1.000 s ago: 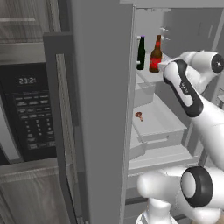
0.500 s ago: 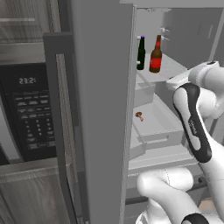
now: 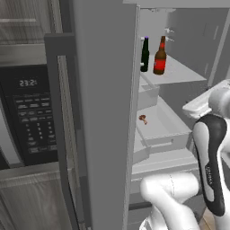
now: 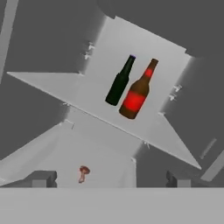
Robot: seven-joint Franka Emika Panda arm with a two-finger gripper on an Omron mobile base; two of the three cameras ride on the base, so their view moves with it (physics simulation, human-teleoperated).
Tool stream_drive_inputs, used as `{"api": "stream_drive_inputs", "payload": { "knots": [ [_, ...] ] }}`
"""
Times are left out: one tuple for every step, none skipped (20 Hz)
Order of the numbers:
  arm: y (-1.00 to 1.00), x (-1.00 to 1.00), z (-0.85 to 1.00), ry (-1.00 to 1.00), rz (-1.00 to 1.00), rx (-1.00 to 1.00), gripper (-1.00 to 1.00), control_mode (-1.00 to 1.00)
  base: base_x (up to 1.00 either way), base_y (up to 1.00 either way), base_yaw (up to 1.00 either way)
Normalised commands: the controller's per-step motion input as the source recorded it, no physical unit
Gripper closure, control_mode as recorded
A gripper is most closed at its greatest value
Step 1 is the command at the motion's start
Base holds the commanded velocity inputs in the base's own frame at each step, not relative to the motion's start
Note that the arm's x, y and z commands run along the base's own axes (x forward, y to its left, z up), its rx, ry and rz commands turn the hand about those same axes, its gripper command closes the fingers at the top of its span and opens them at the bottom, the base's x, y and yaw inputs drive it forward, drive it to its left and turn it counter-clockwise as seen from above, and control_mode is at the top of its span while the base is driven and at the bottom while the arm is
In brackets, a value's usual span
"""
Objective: Place the beers on the top shelf of the fridge to keep them out of children's reach, and place the mushroom on lower shelves for easy access.
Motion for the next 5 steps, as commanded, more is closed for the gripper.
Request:
{"api": "stream_drive_inputs", "payload": {
  "knots": [
    [0.00, -0.99, -0.08, 0.00, 0.11, -0.08, -1.00, -1.00, 0.00, 0.00, 0.00],
    [0.01, -0.94, -0.04, 0.00, 0.13, -0.08, -1.00, -1.00, 0.00, 0.00, 0.00],
    [0.00, -0.90, -0.07, 0.00, 0.15, -0.09, -1.00, -1.00, 0.00, 0.00, 0.00],
    [0.01, -0.89, -0.05, 0.00, 0.16, -0.12, -1.00, -1.00, 0.00, 0.00, 0.00],
    [0.15, -0.88, -0.09, -0.01, 0.15, -0.10, -1.00, -1.00, 0.00, 0.00, 0.00]
  ]
}}
